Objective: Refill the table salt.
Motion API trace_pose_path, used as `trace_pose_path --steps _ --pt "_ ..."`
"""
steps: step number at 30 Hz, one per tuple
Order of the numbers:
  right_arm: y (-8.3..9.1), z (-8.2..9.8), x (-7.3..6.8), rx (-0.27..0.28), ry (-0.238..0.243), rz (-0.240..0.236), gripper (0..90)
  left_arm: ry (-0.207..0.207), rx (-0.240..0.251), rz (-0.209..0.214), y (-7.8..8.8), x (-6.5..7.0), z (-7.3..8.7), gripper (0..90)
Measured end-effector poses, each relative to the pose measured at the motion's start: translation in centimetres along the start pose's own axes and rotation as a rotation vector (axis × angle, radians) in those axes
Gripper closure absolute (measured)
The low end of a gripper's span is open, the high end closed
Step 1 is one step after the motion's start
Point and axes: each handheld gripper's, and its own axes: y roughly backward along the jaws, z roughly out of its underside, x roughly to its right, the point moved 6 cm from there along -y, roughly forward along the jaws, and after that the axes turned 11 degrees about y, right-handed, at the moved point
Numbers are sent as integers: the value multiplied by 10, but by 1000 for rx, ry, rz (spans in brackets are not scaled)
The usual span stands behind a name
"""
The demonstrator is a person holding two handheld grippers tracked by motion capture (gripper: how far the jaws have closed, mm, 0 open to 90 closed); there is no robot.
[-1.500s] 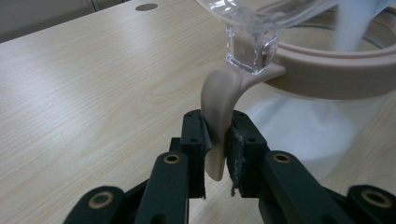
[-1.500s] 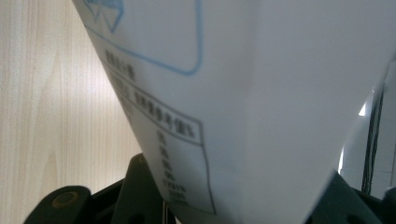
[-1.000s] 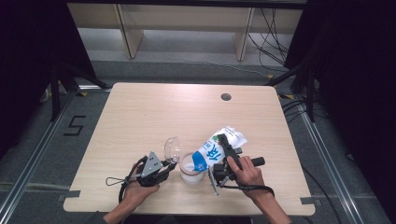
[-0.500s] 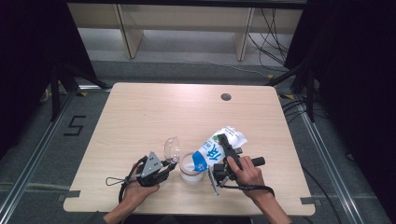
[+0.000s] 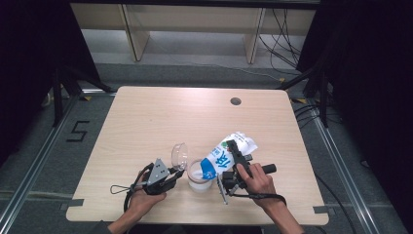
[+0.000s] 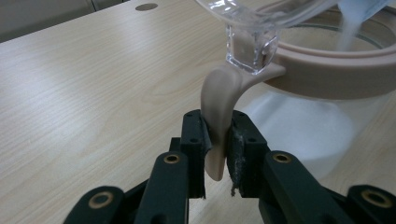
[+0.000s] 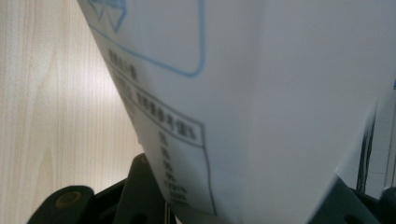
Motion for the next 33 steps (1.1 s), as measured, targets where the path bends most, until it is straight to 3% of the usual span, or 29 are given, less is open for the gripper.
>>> trace_pose_path --steps 2,4,5,7,8,10,11,13,15,16,17,33 --pt "-1 -1 1 15 0 20 638 0 0 1 0 0 0 767" --pt "-2 -3 7 39 68 39 639 0 0 1 0 0 0 766" --pt "-2 -3 7 42 70 41 640 6 1 0 0 0 0 766" --pt "-2 -2 5 35 51 33 640 1 0 1 0 0 0 766" --pt "-1 -2 2 20 10 25 640 5 0 0 0 0 0 766" --pt "0 -1 1 15 4 16 641 0 0 1 0 0 0 766" --pt "0 -1 1 13 9 16 642 8 1 -1 0 0 0 766" --pt "-2 -2 7 40 69 37 642 7 0 0 0 0 0 766" --pt "-2 -2 6 37 55 34 642 -1 1 0 0 0 0 766" --pt "0 -1 1 16 5 20 643 7 1 0 0 0 0 766" --pt "0 -1 1 9 0 15 643 -1 0 1 0 0 0 766" --pt "1 -1 0 4 10 1 650 2 1 1 0 0 0 765"
